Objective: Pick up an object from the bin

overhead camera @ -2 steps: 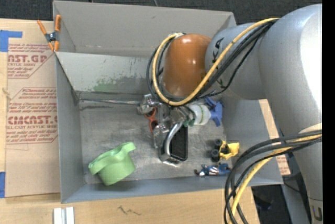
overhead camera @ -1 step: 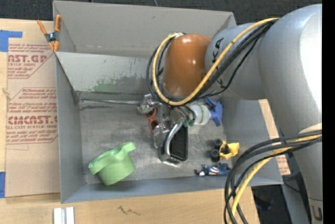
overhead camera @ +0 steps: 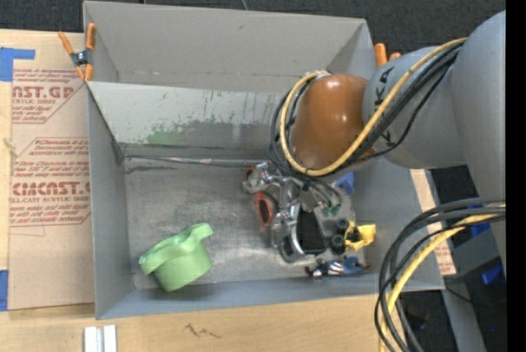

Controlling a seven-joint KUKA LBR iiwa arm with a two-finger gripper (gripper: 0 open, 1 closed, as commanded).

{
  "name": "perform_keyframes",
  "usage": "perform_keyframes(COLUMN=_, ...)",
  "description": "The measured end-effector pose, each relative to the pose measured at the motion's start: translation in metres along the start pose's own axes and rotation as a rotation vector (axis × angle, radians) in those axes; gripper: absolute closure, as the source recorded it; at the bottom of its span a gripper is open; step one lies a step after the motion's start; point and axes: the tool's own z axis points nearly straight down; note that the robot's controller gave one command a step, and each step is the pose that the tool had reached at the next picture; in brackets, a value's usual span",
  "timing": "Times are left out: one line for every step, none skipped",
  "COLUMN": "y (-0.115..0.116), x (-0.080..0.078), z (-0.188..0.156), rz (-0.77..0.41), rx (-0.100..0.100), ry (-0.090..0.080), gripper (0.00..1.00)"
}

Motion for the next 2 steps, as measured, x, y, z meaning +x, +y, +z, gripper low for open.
perform_keyframes(y=-0.034, x=0.033, z=-0.002, rz=0.124, rx=0.002, ry=0.004, gripper=0.0)
perform_keyframes(y=-0.069, x=0.009, z=-0.002, rz=0.054, rx=0.001, ry=0.016, gripper=1.0)
